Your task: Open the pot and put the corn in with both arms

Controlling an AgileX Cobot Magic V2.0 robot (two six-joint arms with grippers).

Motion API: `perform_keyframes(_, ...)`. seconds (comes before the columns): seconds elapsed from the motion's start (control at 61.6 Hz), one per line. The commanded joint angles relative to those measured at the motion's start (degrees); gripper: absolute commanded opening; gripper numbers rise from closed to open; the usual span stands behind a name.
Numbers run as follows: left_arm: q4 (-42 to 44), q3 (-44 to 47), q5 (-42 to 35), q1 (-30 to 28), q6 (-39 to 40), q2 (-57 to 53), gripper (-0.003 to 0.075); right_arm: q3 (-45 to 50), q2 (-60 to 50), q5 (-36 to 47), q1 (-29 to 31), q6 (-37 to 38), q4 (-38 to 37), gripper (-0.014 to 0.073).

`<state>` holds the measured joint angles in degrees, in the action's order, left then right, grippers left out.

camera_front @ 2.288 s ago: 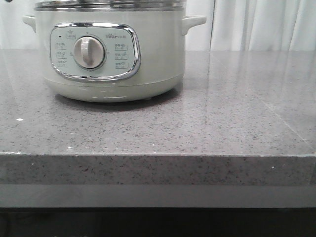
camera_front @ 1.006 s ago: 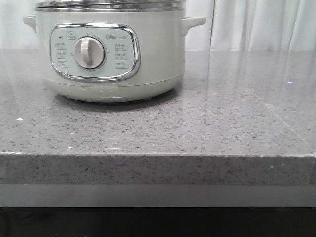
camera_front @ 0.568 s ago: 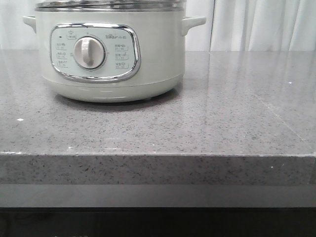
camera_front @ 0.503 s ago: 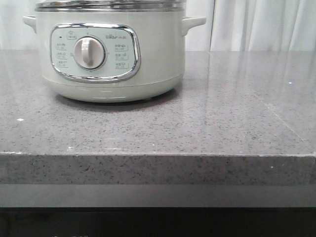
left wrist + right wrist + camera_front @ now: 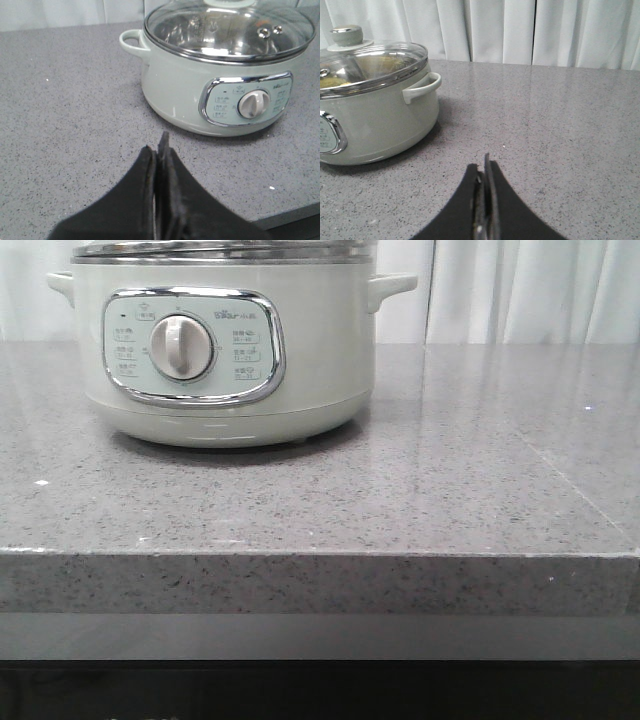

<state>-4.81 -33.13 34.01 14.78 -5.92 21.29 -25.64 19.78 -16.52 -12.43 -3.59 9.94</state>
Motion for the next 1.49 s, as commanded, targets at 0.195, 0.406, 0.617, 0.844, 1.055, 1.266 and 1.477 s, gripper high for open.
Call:
perform_keyframes(0.195,-0.4,-1.4,-4.6,-0.1,0.6,0.0,-0.002,-1.4,0.1,5.0,0.3,-0.3,-0.4,-0.012)
perform_keyframes(0.406,-0.4,-1.4,-4.6,-0.1,0.6,0.0,-0.002,-1.4,0.1,5.0,0.3,-0.3,-0.4,-0.012)
perform_keyframes(0.617,-0.4,-1.4,-4.6,-0.1,0.6,0.0,-0.002,-1.4,0.1,5.0,0.3,-0.3,-0.4,-0.012)
perform_keyframes(0.844,-0.4,0.7,-5.5,-1.6,0.6,-2.4,-0.002,-1.4,0.1,5.0,0.3,-0.3,-0.4,-0.012)
perform_keyframes(1.055,-0.4,9.4,-13.1,-9.2,0.6,-12.9,-0.002,-1.4,0.1,5.0,0.3,-0.3,-0.4,-0.012)
perform_keyframes(1.266,-0.4,20.6,-15.2,-12.3,0.6,-22.4,-0.002,-1.4,0.1,5.0,0.3,-0.3,-0.4,-0.012)
perform_keyframes(1.477,-0.4,28.3,-21.9,-12.3,0.6,-22.6,-0.002,-1.4,0.1,4.8,0.3,-0.3,-0.4,-0.012)
